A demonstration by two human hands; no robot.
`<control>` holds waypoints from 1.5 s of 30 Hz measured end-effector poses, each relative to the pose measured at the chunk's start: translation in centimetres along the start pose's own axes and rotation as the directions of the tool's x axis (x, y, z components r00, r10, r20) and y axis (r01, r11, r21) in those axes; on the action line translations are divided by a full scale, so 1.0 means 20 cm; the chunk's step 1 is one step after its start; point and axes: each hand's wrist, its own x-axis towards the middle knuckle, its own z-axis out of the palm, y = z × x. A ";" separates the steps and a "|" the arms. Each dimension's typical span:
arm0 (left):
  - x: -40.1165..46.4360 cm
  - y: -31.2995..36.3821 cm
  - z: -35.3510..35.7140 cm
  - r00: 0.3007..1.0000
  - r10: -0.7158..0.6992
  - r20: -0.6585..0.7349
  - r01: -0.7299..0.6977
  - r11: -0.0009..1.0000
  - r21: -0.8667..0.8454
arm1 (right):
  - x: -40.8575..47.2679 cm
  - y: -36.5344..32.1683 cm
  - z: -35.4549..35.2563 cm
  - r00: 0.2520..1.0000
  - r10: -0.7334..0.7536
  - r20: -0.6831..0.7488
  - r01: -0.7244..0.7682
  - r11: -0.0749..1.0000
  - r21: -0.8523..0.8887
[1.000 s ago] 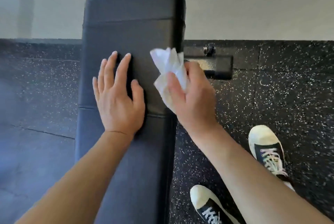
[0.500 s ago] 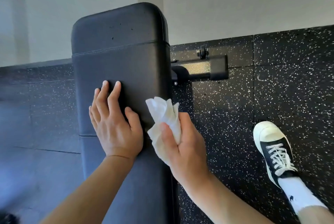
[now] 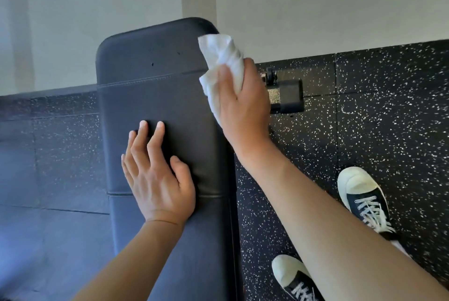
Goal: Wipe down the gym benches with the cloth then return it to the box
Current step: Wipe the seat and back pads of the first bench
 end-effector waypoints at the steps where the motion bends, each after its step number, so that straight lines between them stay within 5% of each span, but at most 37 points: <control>1: 0.00 0.00 0.00 1.000 -0.005 0.003 0.005 1.000 0.001 | -0.09 0.02 -0.03 0.999 -0.019 0.030 0.019 1.000 0.010; 8: 0.01 0.02 -0.01 0.999 -0.019 0.030 0.019 1.000 0.021 | -0.65 0.19 -0.27 0.962 0.022 0.271 -0.018 1.000 -0.017; 14: 0.02 0.03 -0.03 0.997 -0.028 0.065 0.026 0.999 0.039 | -0.25 0.22 -0.34 0.986 0.165 -0.040 -0.167 0.984 -0.061; 19: 0.02 0.02 -0.02 0.997 -0.029 0.070 0.025 0.998 0.056 | -0.25 0.10 -0.08 0.976 0.210 0.058 -0.211 0.977 0.019; 26: 0.02 0.01 -0.01 0.996 -0.040 0.082 0.035 0.997 0.066 | -0.55 0.10 -0.20 0.966 0.176 0.191 -0.172 0.984 -0.041; 32: 0.02 0.01 -0.01 0.994 -0.037 0.106 0.030 0.997 0.067 | -0.10 -0.03 -0.05 0.996 0.018 0.090 -0.014 0.999 -0.047; 35: 0.01 0.00 -0.01 0.994 -0.036 0.101 0.030 0.998 0.064 | 0.22 -0.15 0.09 0.977 -0.205 0.052 0.211 0.963 -0.168; 40: 0.02 0.01 -0.01 0.995 -0.035 0.093 0.031 0.998 0.046 | 0.41 -0.34 0.26 0.822 -0.477 0.312 0.567 0.632 -0.527; 45: 0.02 0.00 -0.02 0.996 -0.022 0.092 0.020 1.000 0.019 | 0.22 -0.42 0.55 0.583 -0.468 0.664 0.811 0.388 -0.438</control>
